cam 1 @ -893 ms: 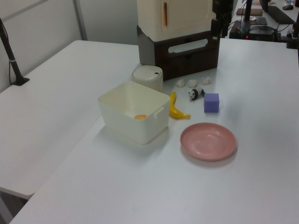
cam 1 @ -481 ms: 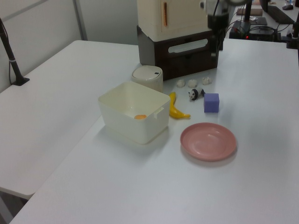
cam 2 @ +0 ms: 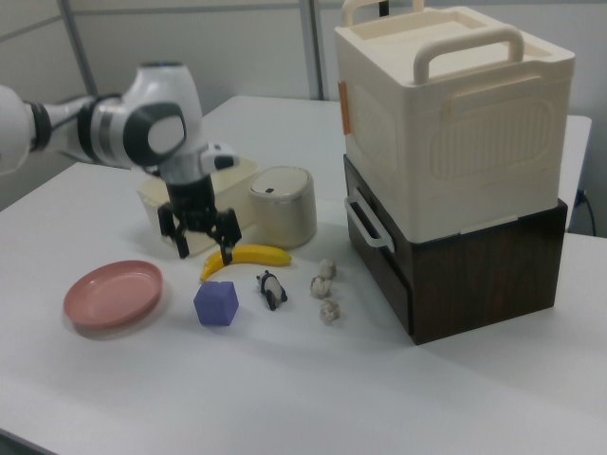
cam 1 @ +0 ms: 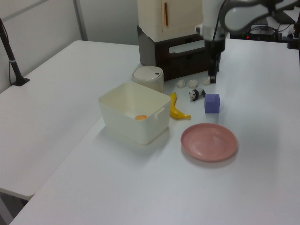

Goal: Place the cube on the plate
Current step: 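Lower the open gripper down over the purple cube, then close the gripper on the purple cube and lift it, then carry the held cube over the pink plate and lower it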

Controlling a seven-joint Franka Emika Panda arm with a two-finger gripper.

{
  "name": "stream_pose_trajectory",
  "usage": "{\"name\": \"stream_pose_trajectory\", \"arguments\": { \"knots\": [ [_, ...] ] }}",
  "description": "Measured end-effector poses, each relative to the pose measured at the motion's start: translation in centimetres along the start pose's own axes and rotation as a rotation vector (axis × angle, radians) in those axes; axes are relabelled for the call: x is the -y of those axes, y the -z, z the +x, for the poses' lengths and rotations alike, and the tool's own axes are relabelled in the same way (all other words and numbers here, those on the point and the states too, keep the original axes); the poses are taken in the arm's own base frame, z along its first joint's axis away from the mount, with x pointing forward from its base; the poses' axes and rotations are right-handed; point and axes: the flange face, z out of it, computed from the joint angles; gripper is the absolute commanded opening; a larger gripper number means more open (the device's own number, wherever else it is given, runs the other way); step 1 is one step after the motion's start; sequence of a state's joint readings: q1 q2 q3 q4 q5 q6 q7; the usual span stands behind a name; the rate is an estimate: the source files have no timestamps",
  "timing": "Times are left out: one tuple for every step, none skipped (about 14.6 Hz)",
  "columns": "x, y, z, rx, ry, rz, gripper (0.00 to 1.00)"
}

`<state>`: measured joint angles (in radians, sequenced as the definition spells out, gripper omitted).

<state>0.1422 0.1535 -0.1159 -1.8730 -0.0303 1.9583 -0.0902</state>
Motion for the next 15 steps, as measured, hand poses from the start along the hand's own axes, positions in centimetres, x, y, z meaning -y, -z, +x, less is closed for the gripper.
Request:
{"name": "stream_pose_trajectory", "arguments": {
  "knots": [
    [0.7, -1.7, 0.4, 0.009, 0.018, -0.002, 1.0],
    [1.3, -3.4, 0.8, 0.018, 0.031, -0.005, 1.0],
    [1.7, -5.0, 1.2, 0.028, 0.046, -0.007, 1.0],
    [1.9, -6.3, 1.5, 0.039, 0.058, -0.009, 1.0],
    [2.0, -7.5, 1.8, 0.046, 0.066, -0.013, 1.0],
    [2.0, -9.0, 2.2, 0.052, 0.079, -0.024, 0.88],
    [2.0, -9.9, 2.5, 0.055, 0.086, -0.034, 0.75],
    [2.0, -10.5, 2.6, 0.058, 0.093, -0.042, 0.57],
    [1.9, -10.9, 2.7, 0.06, 0.098, -0.05, 0.32],
    [1.9, -11.0, 2.7, 0.062, 0.102, -0.054, 0.15],
    [2.0, -10.9, 2.7, 0.06, 0.104, -0.056, 0.05],
    [2.1, -10.7, 2.8, 0.056, 0.108, -0.057, 0.03],
    [2.4, -10.3, 2.8, 0.056, 0.114, -0.057, 0.03],
    [3.0, -9.8, 2.7, 0.061, 0.122, -0.057, 0.04],
    [3.8, -8.9, 2.7, 0.065, 0.128, -0.053, 0.04]
  ]
}}
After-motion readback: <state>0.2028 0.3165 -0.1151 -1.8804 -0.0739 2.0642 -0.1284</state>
